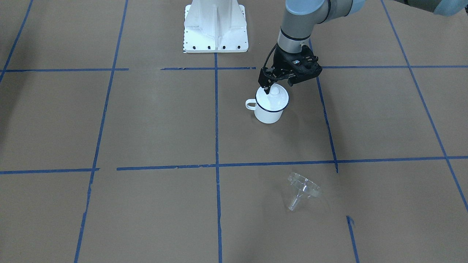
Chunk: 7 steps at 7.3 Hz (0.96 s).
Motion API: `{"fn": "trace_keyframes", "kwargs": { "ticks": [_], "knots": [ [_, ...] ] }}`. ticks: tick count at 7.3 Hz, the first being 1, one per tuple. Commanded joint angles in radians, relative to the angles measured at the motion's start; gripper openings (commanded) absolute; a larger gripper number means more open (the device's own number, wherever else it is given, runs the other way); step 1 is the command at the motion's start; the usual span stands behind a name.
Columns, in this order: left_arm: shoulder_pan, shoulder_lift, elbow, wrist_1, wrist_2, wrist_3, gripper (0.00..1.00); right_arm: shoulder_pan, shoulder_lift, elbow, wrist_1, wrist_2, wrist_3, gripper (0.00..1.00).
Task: Place funnel on cup
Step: 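Move the left gripper over the white lid on the mug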
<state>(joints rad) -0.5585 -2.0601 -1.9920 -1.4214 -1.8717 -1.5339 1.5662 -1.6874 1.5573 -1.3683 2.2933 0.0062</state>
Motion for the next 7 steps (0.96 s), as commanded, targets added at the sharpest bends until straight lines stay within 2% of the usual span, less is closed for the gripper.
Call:
{"fn": "trace_keyframes", "kwargs": {
  "ticks": [1,3,6,7],
  "knots": [
    [0.008,-0.020,0.016,0.018,0.002,0.000,0.82,0.000,0.000,0.001,0.000,0.000,0.000,1.00],
    [0.008,-0.028,0.024,0.018,0.002,0.000,0.70,0.000,0.000,0.000,0.000,-0.002,0.000,1.00],
    [0.008,-0.032,0.025,0.018,0.003,0.000,0.67,0.000,0.000,0.000,0.000,0.000,0.000,1.00],
    [0.008,-0.031,0.025,0.018,0.005,0.001,0.63,0.000,0.000,0.000,0.000,-0.001,0.000,1.00]
  ]
}}
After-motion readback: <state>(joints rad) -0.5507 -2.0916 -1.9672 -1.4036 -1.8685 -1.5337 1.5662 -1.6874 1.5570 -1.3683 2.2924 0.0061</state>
